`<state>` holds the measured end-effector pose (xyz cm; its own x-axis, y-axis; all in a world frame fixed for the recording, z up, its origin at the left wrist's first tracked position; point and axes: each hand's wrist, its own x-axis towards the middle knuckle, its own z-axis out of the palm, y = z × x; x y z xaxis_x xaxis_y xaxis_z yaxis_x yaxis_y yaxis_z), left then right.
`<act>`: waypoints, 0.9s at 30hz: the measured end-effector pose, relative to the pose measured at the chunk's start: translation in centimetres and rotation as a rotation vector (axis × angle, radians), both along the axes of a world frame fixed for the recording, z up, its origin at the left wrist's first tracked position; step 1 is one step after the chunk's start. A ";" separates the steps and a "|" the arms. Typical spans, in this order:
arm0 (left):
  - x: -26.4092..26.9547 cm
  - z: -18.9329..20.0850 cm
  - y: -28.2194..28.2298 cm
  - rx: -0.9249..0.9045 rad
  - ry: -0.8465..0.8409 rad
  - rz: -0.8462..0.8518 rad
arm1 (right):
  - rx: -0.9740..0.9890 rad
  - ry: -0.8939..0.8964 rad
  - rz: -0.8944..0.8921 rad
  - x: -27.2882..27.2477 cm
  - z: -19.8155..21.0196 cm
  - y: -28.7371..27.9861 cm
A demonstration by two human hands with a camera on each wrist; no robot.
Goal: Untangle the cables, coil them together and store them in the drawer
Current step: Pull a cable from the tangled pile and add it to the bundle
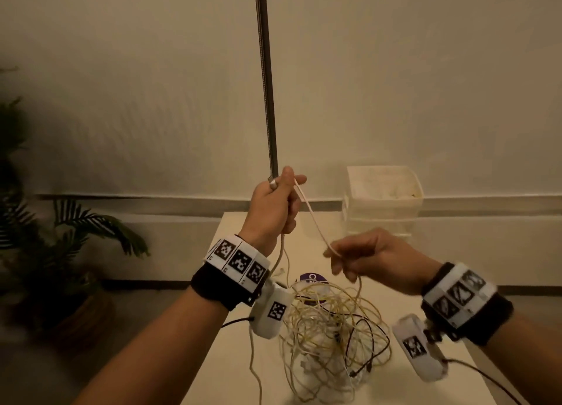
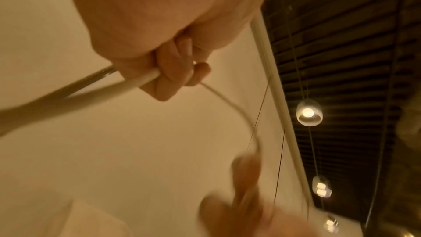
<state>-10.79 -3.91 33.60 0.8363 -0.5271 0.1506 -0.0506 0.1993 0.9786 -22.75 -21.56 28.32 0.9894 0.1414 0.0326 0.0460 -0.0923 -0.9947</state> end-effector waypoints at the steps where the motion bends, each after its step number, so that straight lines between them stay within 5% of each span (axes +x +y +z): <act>1: -0.1 0.1 -0.2 -0.013 0.028 -0.001 | -0.029 0.024 0.000 -0.7 -1.0 0.3; 4: -1.0 -0.4 -0.5 0.032 -0.002 -0.078 | -0.050 0.115 -0.010 -1.4 -3.5 0.5; 6: -1.9 -0.7 -0.3 0.095 -0.121 -0.190 | 0.174 0.234 0.024 -0.1 -3.7 0.2; 9: -3.3 -1.3 0.7 0.268 -0.542 -0.306 | 0.703 0.397 -0.004 3.6 -2.3 0.4; 11: -3.8 -1.7 1.4 0.349 -0.837 -0.374 | 0.681 0.471 -0.049 6.7 -0.7 1.5; 13: -3.8 -1.9 2.2 0.408 -0.943 -0.441 | 0.684 0.533 -0.128 8.9 0.8 3.0; 16: -3.0 -2.0 3.9 0.384 -0.722 -0.502 | 0.716 0.452 -0.219 9.3 3.5 4.0; 21: 1.1 -3.5 5.7 0.080 -0.086 -0.060 | 0.547 0.128 -0.118 6.6 7.0 2.5; 27: 1.7 -3.2 3.9 0.166 0.226 -0.275 | 0.525 -0.028 -0.050 2.0 6.6 2.1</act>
